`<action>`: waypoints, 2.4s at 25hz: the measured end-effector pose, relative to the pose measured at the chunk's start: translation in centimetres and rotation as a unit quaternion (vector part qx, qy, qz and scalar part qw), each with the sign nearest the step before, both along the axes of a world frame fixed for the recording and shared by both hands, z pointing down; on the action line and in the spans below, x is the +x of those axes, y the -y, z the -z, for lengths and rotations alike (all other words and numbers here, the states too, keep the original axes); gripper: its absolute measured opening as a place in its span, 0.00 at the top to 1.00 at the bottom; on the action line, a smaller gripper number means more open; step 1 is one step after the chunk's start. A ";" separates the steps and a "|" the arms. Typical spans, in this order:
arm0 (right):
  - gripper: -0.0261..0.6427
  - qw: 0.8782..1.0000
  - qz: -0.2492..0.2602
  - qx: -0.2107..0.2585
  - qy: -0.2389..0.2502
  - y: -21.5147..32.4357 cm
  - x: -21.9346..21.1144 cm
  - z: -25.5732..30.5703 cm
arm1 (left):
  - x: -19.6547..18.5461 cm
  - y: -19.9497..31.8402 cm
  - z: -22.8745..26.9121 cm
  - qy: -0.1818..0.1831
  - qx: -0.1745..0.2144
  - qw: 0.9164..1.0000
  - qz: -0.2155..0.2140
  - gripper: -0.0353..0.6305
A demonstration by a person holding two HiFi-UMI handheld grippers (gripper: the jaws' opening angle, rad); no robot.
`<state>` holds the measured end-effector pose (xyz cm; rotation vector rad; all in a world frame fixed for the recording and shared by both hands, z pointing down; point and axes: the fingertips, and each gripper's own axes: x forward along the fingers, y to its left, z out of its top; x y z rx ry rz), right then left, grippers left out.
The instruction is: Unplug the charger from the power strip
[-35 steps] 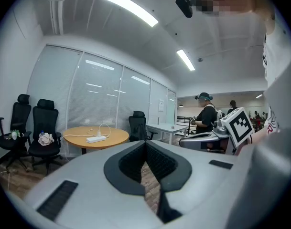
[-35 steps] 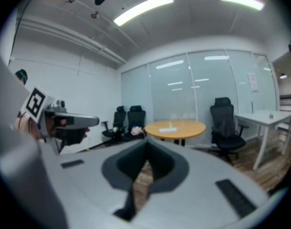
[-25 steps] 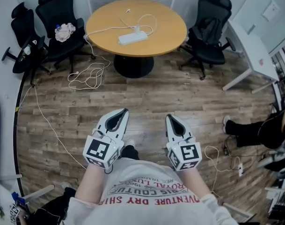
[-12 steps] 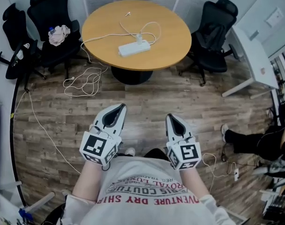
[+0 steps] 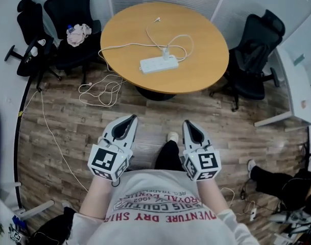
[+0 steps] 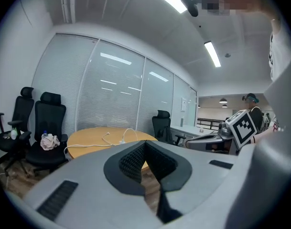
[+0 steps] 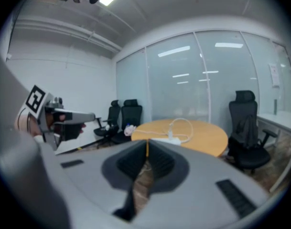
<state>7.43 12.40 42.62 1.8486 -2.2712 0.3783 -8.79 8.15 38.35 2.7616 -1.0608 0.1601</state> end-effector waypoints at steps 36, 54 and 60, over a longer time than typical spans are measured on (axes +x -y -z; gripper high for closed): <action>0.92 0.981 0.127 -0.145 -0.023 33.5 11.7 -9.4 | 12.6 29.3 -11.6 0.058 -0.099 0.989 0.095 0.90; 0.92 0.952 0.152 -0.260 -0.052 37.1 7.5 -19.1 | 15.0 34.9 -25.3 0.158 -0.207 0.965 0.022 0.90; 0.72 0.943 0.158 -0.290 -0.046 37.6 6.3 -20.5 | 14.7 35.8 -26.8 0.191 -0.227 0.954 0.040 0.90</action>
